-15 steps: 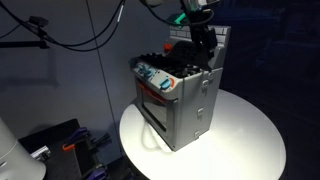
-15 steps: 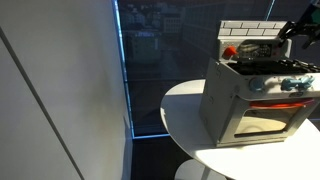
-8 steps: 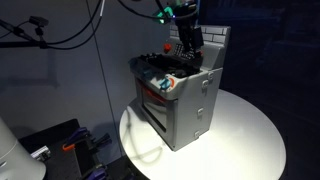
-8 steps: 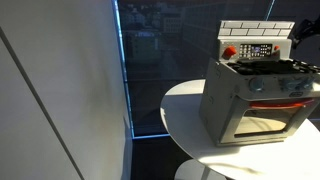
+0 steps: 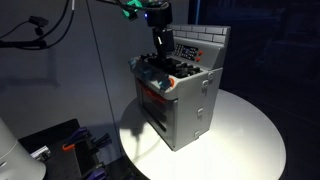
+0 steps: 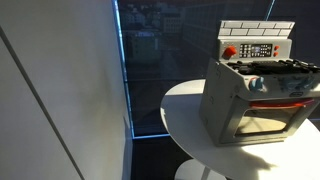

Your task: Press the top switch on the stove

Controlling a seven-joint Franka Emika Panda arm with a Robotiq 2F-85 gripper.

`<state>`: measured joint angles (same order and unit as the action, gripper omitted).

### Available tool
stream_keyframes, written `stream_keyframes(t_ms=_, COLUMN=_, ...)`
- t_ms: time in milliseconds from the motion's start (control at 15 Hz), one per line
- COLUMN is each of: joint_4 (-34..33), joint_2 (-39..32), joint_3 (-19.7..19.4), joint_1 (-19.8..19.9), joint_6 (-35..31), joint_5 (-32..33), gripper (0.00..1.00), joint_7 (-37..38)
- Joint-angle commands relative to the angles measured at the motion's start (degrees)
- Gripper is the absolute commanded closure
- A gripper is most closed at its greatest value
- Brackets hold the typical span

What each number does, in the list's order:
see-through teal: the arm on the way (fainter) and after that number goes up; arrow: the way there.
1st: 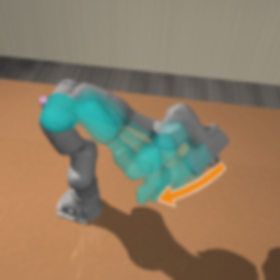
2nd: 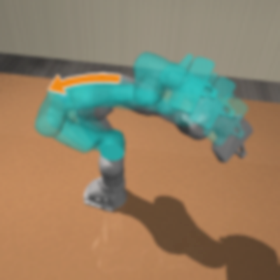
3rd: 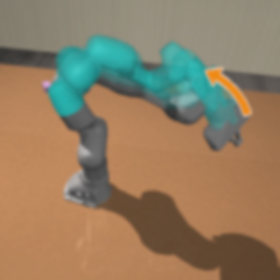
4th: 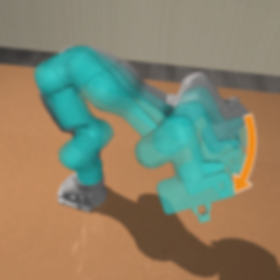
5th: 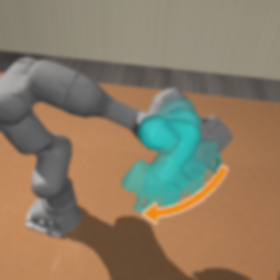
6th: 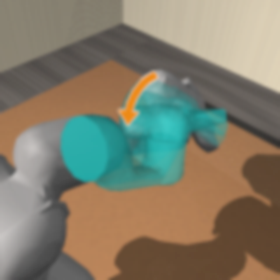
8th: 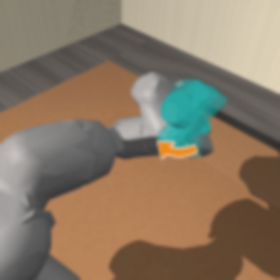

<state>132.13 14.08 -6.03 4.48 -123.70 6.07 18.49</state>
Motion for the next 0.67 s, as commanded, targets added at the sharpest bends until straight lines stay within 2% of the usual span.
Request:
stream_keyframes(t_ms=0, joint_4=2.89, joint_2=6.26, joint_3=0.33, joint_1=0.79, joint_6=7.17, joint_5=-2.61, gripper=0.0, joint_7=-4.49)
stream_keyframes(t_ms=333, joint_4=2.7, joint_2=10.7, joint_3=0.33, joint_1=1.26, joint_6=16.57, joint_5=-3.37, gripper=0.0, joint_7=-6.27)
stream_keyframes(t_ms=533, joint_4=2.96, joint_2=12.31, joint_3=0.31, joint_1=1.67, joint_6=19.58, joint_5=-3.0, gripper=0.0, joint_7=-6.51)
stream_keyframes(t_ms=600, joint_4=2.06, joint_2=10.4, joint_3=1.01, joint_1=1.73, joint_6=18.05, joint_5=-2.3, gripper=0.0, joint_7=-5.19)
